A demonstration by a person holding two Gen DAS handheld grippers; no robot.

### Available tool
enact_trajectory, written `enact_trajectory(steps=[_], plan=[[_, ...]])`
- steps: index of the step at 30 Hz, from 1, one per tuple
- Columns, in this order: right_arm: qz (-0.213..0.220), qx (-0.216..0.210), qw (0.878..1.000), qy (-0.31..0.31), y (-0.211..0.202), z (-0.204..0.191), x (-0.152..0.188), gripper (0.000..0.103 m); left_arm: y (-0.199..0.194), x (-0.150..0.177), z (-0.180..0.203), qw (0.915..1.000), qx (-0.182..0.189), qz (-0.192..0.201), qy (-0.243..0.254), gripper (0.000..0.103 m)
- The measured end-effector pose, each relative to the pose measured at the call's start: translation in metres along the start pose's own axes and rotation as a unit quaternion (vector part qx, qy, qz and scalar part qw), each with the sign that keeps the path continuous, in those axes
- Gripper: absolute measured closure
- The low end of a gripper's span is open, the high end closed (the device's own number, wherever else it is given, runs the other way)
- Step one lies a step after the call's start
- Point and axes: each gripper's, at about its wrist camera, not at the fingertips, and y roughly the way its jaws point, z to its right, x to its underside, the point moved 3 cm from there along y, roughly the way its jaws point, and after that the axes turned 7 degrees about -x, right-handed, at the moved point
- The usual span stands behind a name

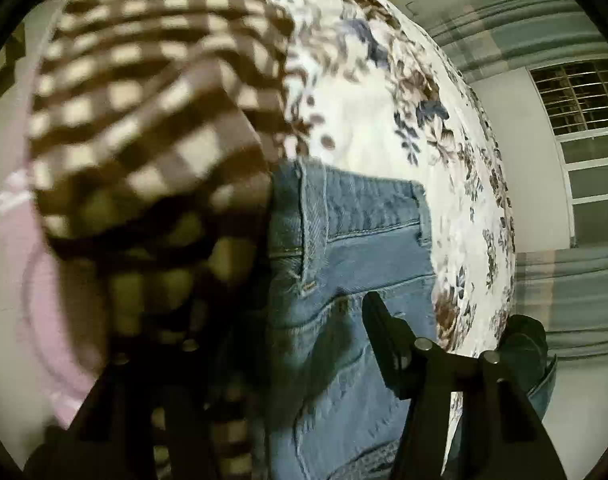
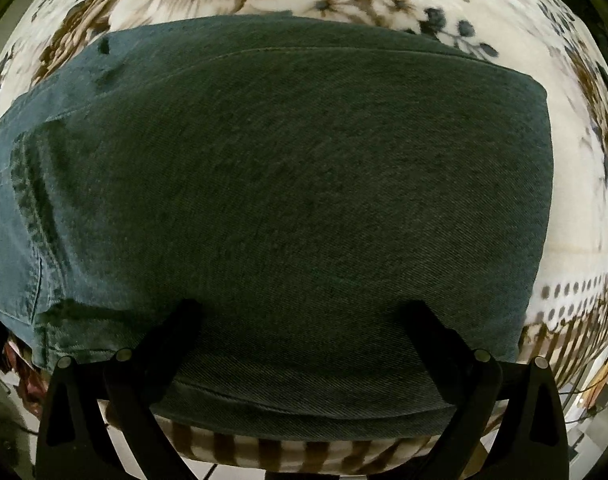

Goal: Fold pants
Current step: 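Hold the folded jeans with the right tool while the left tool presses the waistband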

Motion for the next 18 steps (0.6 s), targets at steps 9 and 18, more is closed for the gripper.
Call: enact_trajectory(steps=[9, 18], plan=[[-0.01, -0.003, 1.0, -0.004, -0.001, 0.004, 0.004, 0.0, -0.027, -0.062, 0.031, 0.997, -0.02, 0.027, 0.07, 0.038], [-0.014, -0.001, 1.0, 0.003, -0.002, -0.001, -0.004, 0.0, 0.087, -0.081, 0.057, 0.9605, -0.088, -0.14, 0.224, 0.036]])
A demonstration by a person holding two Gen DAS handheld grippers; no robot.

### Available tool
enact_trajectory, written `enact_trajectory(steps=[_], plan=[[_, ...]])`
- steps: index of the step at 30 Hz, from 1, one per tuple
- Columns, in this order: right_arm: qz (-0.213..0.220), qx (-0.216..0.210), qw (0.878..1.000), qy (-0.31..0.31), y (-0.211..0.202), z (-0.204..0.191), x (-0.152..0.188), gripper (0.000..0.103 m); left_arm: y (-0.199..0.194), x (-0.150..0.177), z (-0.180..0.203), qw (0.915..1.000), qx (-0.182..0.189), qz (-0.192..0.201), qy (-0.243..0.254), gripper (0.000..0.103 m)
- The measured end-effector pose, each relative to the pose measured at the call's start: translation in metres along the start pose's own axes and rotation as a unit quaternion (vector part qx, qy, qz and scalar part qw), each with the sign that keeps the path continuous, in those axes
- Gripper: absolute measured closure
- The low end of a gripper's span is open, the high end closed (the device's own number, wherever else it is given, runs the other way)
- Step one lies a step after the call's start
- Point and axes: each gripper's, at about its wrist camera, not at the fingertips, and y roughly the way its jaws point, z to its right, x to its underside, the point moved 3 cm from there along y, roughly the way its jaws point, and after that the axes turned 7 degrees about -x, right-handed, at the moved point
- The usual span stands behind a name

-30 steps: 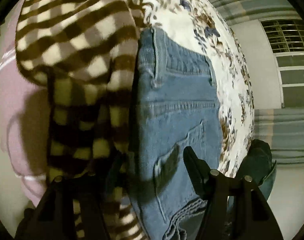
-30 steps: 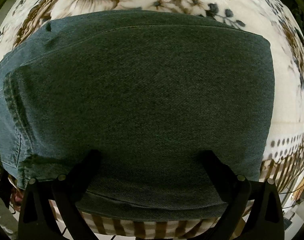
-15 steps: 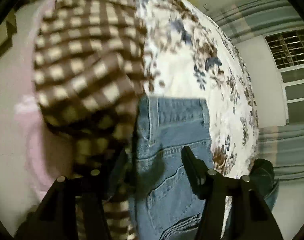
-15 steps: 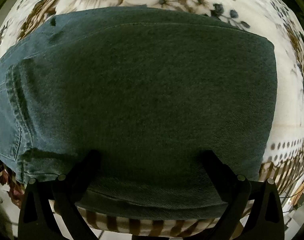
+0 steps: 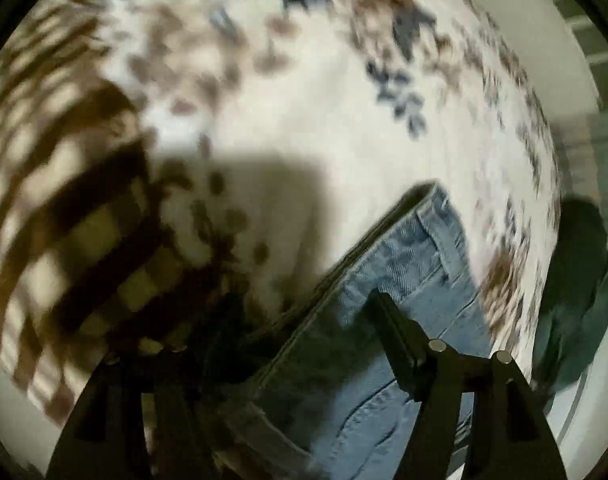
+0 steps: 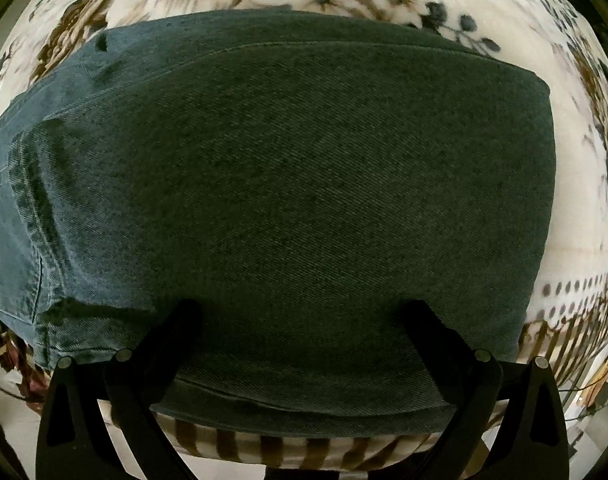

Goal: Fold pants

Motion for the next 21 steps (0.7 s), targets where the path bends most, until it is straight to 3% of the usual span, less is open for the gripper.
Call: enact_trajectory(steps=[3, 6, 8, 10, 15, 21], plan=[[-0.002, -0.001, 1.0, 0.001, 0.001, 0.002, -0.003, 0.0, 0.004, 0.0, -0.005, 0.9993, 0.034, -0.017, 0.003, 0.035], [-0.001, 0.001, 1.0, 0.004, 0.002, 0.004, -0.006, 0.0, 0.003, 0.008, 0.005, 0.9972, 0.037, -0.021, 0.061, 0.035], [0.002, 0.003, 1.0, 0.006, 0.002, 0.004, -0.006, 0.0, 0.001, 0.013, 0.013, 0.9949, 0.02, -0.008, 0.098, 0.044], [0.003, 0.003, 1.0, 0.008, 0.002, 0.004, -0.006, 0.0, -0.005, 0.02, 0.022, 0.9909, 0.012, 0.011, 0.134, 0.077], [0.005, 0.001, 1.0, 0.007, 0.005, 0.0, -0.006, 0.0, -0.028, 0.028, 0.034, 0.986, 0.018, 0.062, 0.154, 0.084], [0.009, -0.025, 1.0, 0.008, -0.005, 0.008, -0.002, 0.0, -0.082, 0.05, 0.057, 0.9774, 0.01, 0.128, 0.168, 0.087]])
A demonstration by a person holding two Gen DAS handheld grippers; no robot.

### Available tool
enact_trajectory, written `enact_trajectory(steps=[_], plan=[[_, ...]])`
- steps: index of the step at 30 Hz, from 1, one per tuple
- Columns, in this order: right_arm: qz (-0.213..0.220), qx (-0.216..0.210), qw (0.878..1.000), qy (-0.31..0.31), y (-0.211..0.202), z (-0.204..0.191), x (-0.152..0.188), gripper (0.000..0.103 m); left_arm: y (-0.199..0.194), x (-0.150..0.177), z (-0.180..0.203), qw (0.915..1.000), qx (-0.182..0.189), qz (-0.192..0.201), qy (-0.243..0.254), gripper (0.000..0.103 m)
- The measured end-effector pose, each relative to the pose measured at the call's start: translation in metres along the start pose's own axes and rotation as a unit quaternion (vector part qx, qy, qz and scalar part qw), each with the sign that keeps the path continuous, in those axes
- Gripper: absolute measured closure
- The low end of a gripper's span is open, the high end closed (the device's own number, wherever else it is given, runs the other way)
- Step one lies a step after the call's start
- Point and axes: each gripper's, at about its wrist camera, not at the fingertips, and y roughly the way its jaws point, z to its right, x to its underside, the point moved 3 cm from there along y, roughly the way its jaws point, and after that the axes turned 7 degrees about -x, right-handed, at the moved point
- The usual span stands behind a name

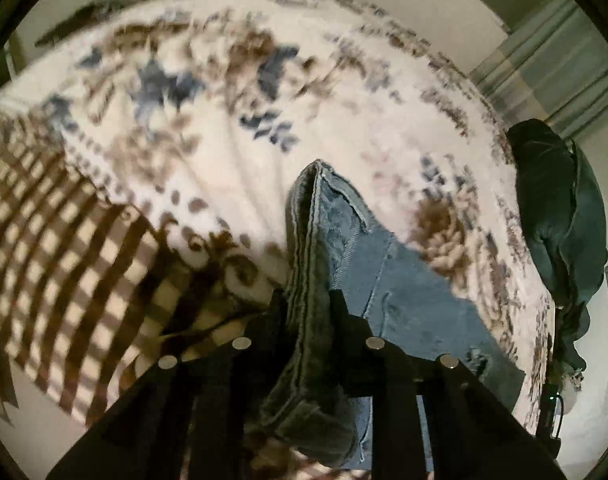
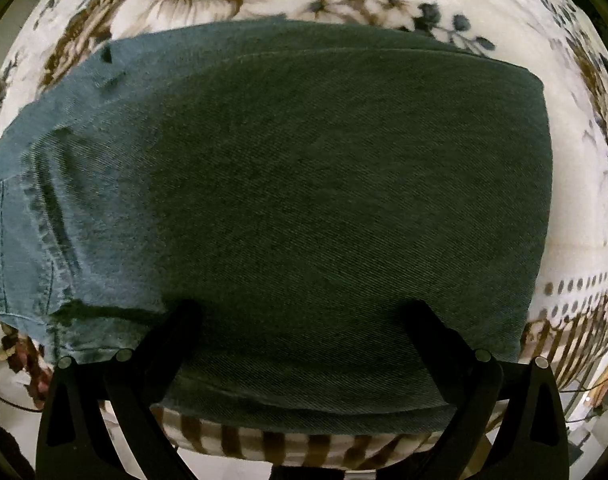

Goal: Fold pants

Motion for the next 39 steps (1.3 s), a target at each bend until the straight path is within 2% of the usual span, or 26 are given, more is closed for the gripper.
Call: enact_trajectory(steps=[6, 11, 12, 16, 20, 22, 26, 28, 30, 32, 33, 34, 35, 36, 38, 39], plan=[[-0.005, -0.027, 1.0, 0.012, -0.011, 0.023, 0.007, 0.0, -0.05, 0.016, 0.055, 0.9992, 0.009, 0.029, 0.027, 0.087], [0.004, -0.043, 0.999, 0.011, -0.033, 0.046, 0.011, 0.0, -0.09, 0.05, 0.15, 0.9932, 0.025, 0.056, 0.099, 0.089], [0.007, -0.046, 0.999, 0.012, -0.039, 0.053, 0.012, 0.0, -0.098, 0.063, 0.179, 0.9904, 0.032, 0.061, 0.12, 0.089], [0.013, -0.053, 0.998, 0.022, -0.059, 0.092, 0.013, 0.0, -0.111, 0.111, 0.261, 0.9846, 0.064, 0.057, 0.152, 0.09], [0.029, -0.054, 0.997, 0.046, -0.076, 0.149, 0.018, 0.0, -0.094, 0.174, 0.331, 0.981, 0.086, 0.019, 0.173, 0.091], [0.031, -0.055, 0.996, 0.068, -0.082, 0.189, 0.027, 0.0, -0.074, 0.21, 0.358, 0.9787, 0.08, -0.003, 0.189, 0.091], [0.025, -0.049, 0.994, 0.092, -0.085, 0.25, 0.049, 0.0, -0.034, 0.25, 0.384, 0.9772, 0.052, -0.038, 0.202, 0.09], [0.024, -0.043, 0.995, 0.09, -0.086, 0.276, 0.059, 0.0, -0.012, 0.266, 0.39, 0.9773, 0.025, -0.065, 0.2, 0.09], [0.029, -0.046, 0.995, 0.089, -0.088, 0.303, 0.064, 0.0, 0.002, 0.274, 0.395, 0.9779, 0.025, -0.095, 0.185, 0.089], [0.037, -0.059, 0.993, 0.093, -0.091, 0.32, 0.072, 0.0, 0.002, 0.273, 0.4, 0.9773, 0.005, -0.098, 0.188, 0.079], [0.044, -0.075, 0.992, 0.097, -0.098, 0.337, 0.076, 0.0, -0.003, 0.272, 0.404, 0.9767, 0.006, -0.098, 0.191, 0.058], [0.054, -0.098, 0.989, 0.1, -0.101, 0.343, 0.076, 0.0, -0.013, 0.264, 0.406, 0.978, 0.016, -0.093, 0.186, 0.03], [0.062, -0.115, 0.986, 0.102, -0.105, 0.35, 0.077, 0.0, -0.02, 0.266, 0.405, 0.9788, 0.021, -0.086, 0.185, 0.019], [0.073, -0.138, 0.982, 0.104, -0.112, 0.358, 0.077, 0.0, -0.031, 0.26, 0.403, 0.9807, 0.018, -0.073, 0.18, 0.012], [0.084, -0.181, 0.975, 0.102, -0.117, 0.355, 0.07, 0.0, -0.052, 0.238, 0.386, 0.9847, -0.005, -0.029, 0.172, 0.012], [0.083, -0.207, 0.97, 0.101, -0.115, 0.347, 0.062, 0.0, -0.058, 0.228, 0.374, 0.9854, -0.029, -0.012, 0.167, 0.012]])
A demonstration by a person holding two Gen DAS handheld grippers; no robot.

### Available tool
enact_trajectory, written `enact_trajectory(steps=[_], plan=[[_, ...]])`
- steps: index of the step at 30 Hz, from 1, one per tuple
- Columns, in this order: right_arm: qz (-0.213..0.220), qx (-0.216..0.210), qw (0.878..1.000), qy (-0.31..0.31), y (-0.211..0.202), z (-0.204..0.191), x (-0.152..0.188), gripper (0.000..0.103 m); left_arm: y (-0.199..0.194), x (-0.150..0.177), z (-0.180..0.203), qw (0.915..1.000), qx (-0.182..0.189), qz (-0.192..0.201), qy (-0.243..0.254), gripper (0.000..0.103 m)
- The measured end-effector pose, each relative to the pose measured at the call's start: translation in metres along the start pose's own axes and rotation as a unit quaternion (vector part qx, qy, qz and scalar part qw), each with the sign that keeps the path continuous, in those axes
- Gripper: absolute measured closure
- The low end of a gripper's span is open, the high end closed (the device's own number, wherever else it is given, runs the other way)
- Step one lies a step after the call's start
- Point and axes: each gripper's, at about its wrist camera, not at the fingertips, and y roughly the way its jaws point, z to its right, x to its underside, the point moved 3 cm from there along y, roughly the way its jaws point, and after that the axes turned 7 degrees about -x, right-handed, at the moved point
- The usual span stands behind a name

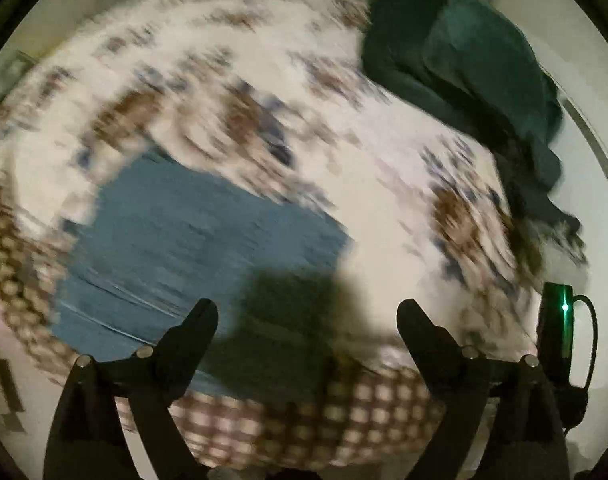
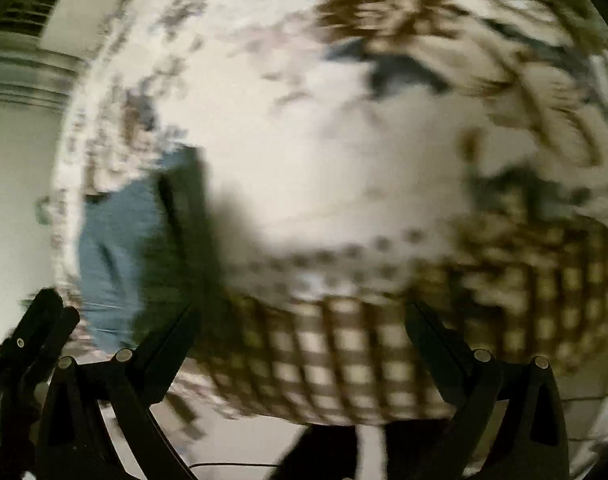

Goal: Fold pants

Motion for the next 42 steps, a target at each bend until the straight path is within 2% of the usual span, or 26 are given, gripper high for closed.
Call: enact_trajectory(steps=[2, 4, 7, 8, 9, 10, 11, 12, 13, 17, 20, 21, 25, 28, 29, 30, 31, 32, 33, 35, 36, 37, 38, 39, 41, 42], plan=[[-0.01, -0.047, 0.999, 0.001, 0.02, -0.017, -0.011, 0.0, -0.005, -0.007, -0.03, 0.9987, -0.048, 0.014, -0.011, 0.012], [-0.017, -0.065, 0.998, -0.004, 0.044, -0.043, -0.017, 0.0, -0.001, -0.011, -0.065, 0.9936, -0.111, 0.014, -0.019, 0.012], [-0.027, -0.097, 0.995, -0.018, 0.081, -0.079, -0.021, 0.0, 0.011, -0.01, -0.11, 0.9858, -0.163, -0.009, -0.04, 0.012], [-0.03, -0.1, 0.994, -0.023, 0.092, -0.087, -0.024, 0.0, 0.012, -0.008, -0.119, 0.9848, -0.167, -0.012, -0.046, 0.012], [-0.032, -0.097, 0.994, -0.025, 0.105, -0.092, -0.028, 0.005, 0.015, -0.007, -0.128, 0.9836, -0.172, -0.017, -0.053, 0.012], [-0.034, -0.086, 0.995, -0.027, 0.114, -0.095, -0.027, 0.034, 0.017, -0.007, -0.137, 0.9818, -0.18, -0.02, -0.059, 0.012], [-0.03, -0.065, 0.997, -0.034, 0.126, -0.106, -0.029, 0.046, 0.018, -0.006, -0.144, 0.9804, -0.185, -0.022, -0.063, 0.012], [-0.021, -0.05, 0.998, -0.038, 0.129, -0.112, -0.027, 0.053, 0.018, -0.006, -0.146, 0.98, -0.187, -0.022, -0.065, 0.012], [-0.002, -0.037, 0.998, -0.043, 0.125, -0.114, -0.023, 0.064, 0.018, -0.006, -0.149, 0.9794, -0.189, -0.022, -0.067, 0.012], [0.04, -0.006, 0.996, -0.083, 0.104, -0.129, -0.014, 0.087, 0.012, -0.007, -0.151, 0.9806, -0.18, -0.019, -0.074, 0.012], [0.049, -0.019, 0.995, -0.087, 0.08, -0.13, -0.01, 0.089, 0.008, -0.018, -0.152, 0.9829, -0.168, -0.012, -0.074, 0.012], [0.056, -0.017, 0.994, -0.089, 0.07, -0.129, -0.008, 0.096, 0.007, -0.023, -0.153, 0.9834, -0.166, -0.009, -0.074, 0.012], [0.102, -0.012, 0.989, -0.109, 0.016, -0.123, -0.018, 0.096, 0.012, -0.04, -0.151, 0.988, -0.14, -0.008, -0.066, 0.012], [0.097, -0.01, 0.99, -0.102, 0.007, -0.109, -0.036, 0.097, 0.024, -0.047, -0.148, 0.9889, -0.134, -0.02, -0.062, 0.012], [0.095, -0.004, 0.99, -0.103, 0.007, -0.107, -0.04, 0.096, 0.027, -0.048, -0.147, 0.9896, -0.127, -0.023, -0.063, 0.012], [0.076, -0.016, 0.992, -0.102, 0.01, -0.104, -0.044, 0.096, 0.029, -0.048, -0.147, 0.9904, -0.119, -0.026, -0.065, 0.012], [0.027, -0.046, 0.993, -0.109, 0.019, -0.106, -0.045, 0.096, 0.031, -0.048, -0.147, 0.9904, -0.117, -0.029, -0.068, 0.012], [-0.028, -0.057, 0.991, -0.114, 0.038, -0.108, -0.043, 0.096, 0.031, -0.048, -0.147, 0.9904, -0.116, -0.03, -0.069, 0.012], [-0.06, -0.052, 0.99, -0.116, 0.046, -0.105, -0.039, 0.096, 0.034, -0.046, -0.147, 0.9905, -0.114, -0.033, -0.07, 0.012], [-0.074, -0.05, 0.99, -0.111, 0.057, -0.095, -0.034, 0.088, 0.04, -0.041, -0.148, 0.9898, -0.114, -0.046, -0.072, 0.012], [-0.073, -0.055, 0.992, -0.091, 0.06, -0.084, -0.033, 0.061, 0.041, -0.039, -0.148, 0.9895, -0.115, -0.049, -0.073, 0.012], [-0.074, -0.064, 0.993, -0.066, 0.062, -0.073, -0.032, 0.021, 0.043, -0.037, -0.148, 0.9893, -0.116, -0.051, -0.072, 0.012], [-0.066, -0.082, 0.994, -0.034, 0.063, -0.062, -0.031, 0.006, 0.044, -0.034, -0.148, 0.989, -0.118, -0.053, -0.071, 0.012], [-0.055, -0.111, 0.992, -0.001, 0.064, -0.05, -0.03, 0.0, 0.044, -0.032, -0.148, 0.9887, -0.12, -0.055, -0.071, 0.012], [-0.047, -0.17, 0.983, 0.051, 0.069, -0.037, -0.025, 0.0, 0.046, -0.029, -0.149, 0.9884, -0.122, -0.057, -0.071, 0.012], [-0.044, -0.186, 0.979, 0.068, 0.073, -0.035, -0.026, 0.0, 0.047, -0.028, -0.149, 0.9881, -0.122, -0.059, -0.072, 0.012]])
